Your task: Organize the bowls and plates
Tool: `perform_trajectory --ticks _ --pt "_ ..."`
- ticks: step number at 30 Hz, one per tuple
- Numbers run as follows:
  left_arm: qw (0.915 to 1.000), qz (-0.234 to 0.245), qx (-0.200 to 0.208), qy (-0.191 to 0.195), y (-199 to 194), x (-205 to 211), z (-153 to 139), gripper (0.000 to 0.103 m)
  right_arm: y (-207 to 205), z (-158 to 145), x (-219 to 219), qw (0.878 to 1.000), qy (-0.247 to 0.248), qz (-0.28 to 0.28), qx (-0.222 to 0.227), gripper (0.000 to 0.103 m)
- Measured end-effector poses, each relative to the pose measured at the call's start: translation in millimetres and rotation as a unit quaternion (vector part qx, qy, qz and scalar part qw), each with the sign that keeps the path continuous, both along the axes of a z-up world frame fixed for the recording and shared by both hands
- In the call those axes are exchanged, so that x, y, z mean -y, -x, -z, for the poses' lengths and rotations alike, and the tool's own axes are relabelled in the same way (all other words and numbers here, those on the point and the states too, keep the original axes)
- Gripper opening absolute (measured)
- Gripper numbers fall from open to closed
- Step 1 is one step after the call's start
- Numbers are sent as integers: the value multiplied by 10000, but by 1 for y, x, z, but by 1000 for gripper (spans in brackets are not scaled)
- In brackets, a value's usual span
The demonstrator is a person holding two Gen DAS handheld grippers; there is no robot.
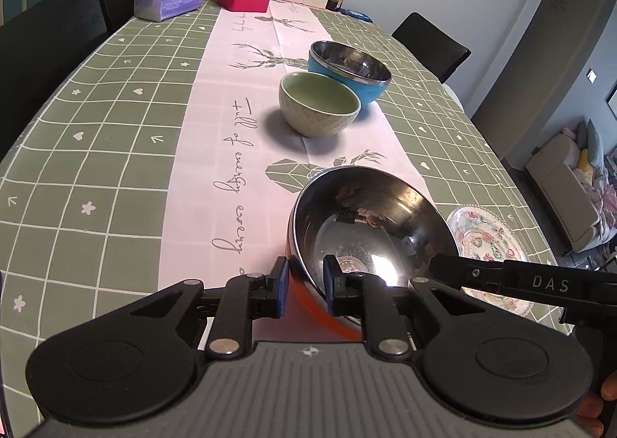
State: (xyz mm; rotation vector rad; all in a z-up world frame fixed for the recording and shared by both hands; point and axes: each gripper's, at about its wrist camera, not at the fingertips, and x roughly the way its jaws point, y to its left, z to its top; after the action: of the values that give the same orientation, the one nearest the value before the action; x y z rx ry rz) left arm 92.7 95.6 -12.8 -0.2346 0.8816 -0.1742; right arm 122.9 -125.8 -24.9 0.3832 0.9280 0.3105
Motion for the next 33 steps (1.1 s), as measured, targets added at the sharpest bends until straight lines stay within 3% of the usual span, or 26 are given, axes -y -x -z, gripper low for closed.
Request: perform_trajectory --ticks 3,5,7,17,24,33 --pt "10000 -5 5 84 0 -3 0 20 0 -1 0 10000 33 -8 31 23" --pt "9999 -18 57 163 -1 -6 -1 23 1 -3 1 10000 37 -1 72 32" --pt "9995 -31 162 264 0 -9 -3 32 1 -5 2 9999 38 1 118 32" --pt "9967 217 692 355 -15 -14 -36 45 -15 -39 9 9983 269 -209 484 36" --pt "9941 562 928 98 -60 -9 -70 48 -54 -68 18 9976 240 -320 563 47" --pt "9934 730 877 -136 -141 -6 -82 51 -129 -85 27 9979 338 -33 553 47"
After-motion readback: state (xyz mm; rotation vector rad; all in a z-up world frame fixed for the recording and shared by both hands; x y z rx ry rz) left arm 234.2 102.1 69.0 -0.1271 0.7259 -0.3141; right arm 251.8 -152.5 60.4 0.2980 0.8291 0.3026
